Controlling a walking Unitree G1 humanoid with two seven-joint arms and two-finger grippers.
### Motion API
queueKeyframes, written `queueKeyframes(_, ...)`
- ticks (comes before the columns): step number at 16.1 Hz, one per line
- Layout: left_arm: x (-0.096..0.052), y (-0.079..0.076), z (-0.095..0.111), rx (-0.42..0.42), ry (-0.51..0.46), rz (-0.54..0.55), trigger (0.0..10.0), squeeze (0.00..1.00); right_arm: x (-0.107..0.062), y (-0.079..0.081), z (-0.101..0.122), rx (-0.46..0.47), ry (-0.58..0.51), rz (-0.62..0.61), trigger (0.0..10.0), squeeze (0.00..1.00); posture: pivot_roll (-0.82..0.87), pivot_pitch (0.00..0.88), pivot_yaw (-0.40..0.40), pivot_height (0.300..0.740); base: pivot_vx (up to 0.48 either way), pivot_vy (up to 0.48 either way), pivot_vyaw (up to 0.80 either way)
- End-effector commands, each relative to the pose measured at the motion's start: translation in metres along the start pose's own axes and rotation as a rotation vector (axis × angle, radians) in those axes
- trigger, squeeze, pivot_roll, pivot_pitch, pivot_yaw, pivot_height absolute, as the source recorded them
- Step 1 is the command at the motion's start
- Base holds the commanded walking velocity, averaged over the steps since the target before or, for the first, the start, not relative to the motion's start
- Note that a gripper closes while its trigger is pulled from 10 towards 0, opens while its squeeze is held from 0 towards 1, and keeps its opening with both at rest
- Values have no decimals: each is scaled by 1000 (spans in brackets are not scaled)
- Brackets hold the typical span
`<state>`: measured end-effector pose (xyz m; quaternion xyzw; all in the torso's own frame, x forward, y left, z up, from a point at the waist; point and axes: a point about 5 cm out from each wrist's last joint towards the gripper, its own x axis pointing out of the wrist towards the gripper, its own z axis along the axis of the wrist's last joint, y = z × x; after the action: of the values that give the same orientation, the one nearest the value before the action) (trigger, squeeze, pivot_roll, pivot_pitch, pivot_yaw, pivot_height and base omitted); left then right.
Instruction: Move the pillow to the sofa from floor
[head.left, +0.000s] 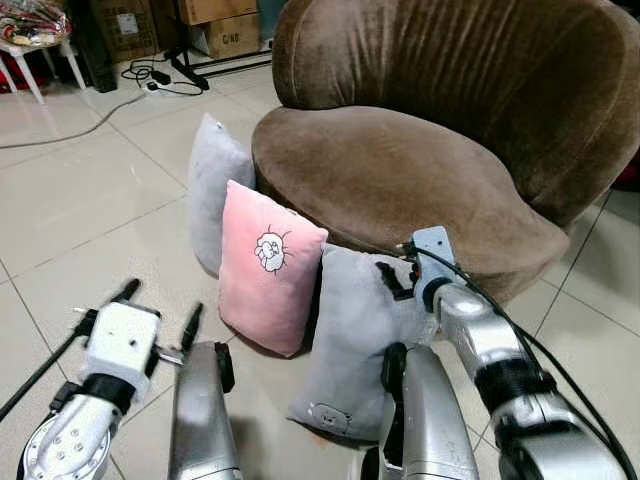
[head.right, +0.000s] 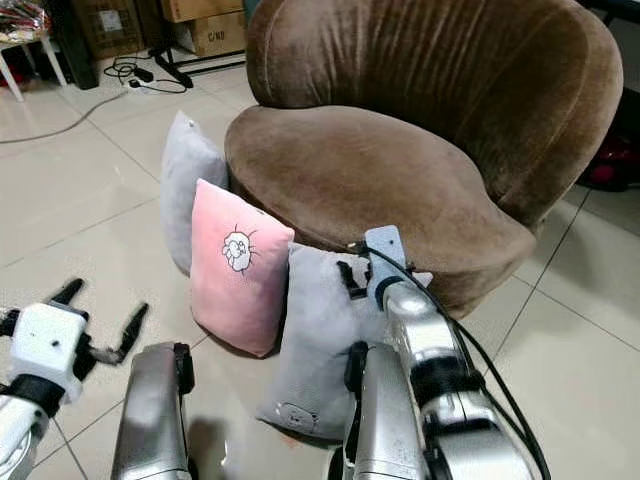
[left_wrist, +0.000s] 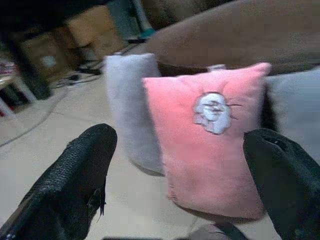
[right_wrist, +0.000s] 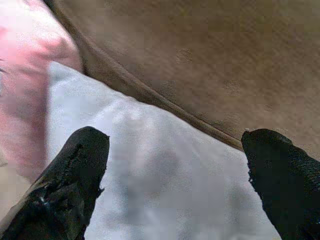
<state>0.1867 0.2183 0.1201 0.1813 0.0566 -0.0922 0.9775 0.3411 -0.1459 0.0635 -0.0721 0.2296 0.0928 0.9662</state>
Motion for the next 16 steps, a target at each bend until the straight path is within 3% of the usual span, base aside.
queueKeyframes(1,1,-5,4,-12,-11,-73,10000,0,3,-5,5,-29,-4,-30,10000,1000,10,1,-49,417,0,0,0)
queueKeyframes(3,-2,-12,7,-27,-11,-164,10000,0,10,-2,10,-100,12,-20,10000,1000,15,44,-81,417,0,0,0)
queueKeyframes(5,-4,-15,7,-34,-9,-184,10000,0,13,4,10,-141,31,2,10000,1000,18,65,-96,417,0,0,0)
queueKeyframes(9,-27,-28,10,-55,20,-241,10000,0,16,12,8,-193,57,8,10000,1000,36,133,-135,417,0,0,0)
queueKeyframes(10,-35,-30,13,-59,26,-251,10000,0,17,14,8,-199,58,14,10000,953,40,150,-139,417,0,0,0)
queueKeyframes(11,-40,-31,15,-60,32,-257,10000,0,17,16,8,-202,58,17,10000,0,40,166,-143,417,0,0,0)
queueKeyframes(16,-59,-32,24,-56,52,-278,10000,0,19,20,10,-204,45,-10,10000,0,25,235,-149,417,0,0,0)
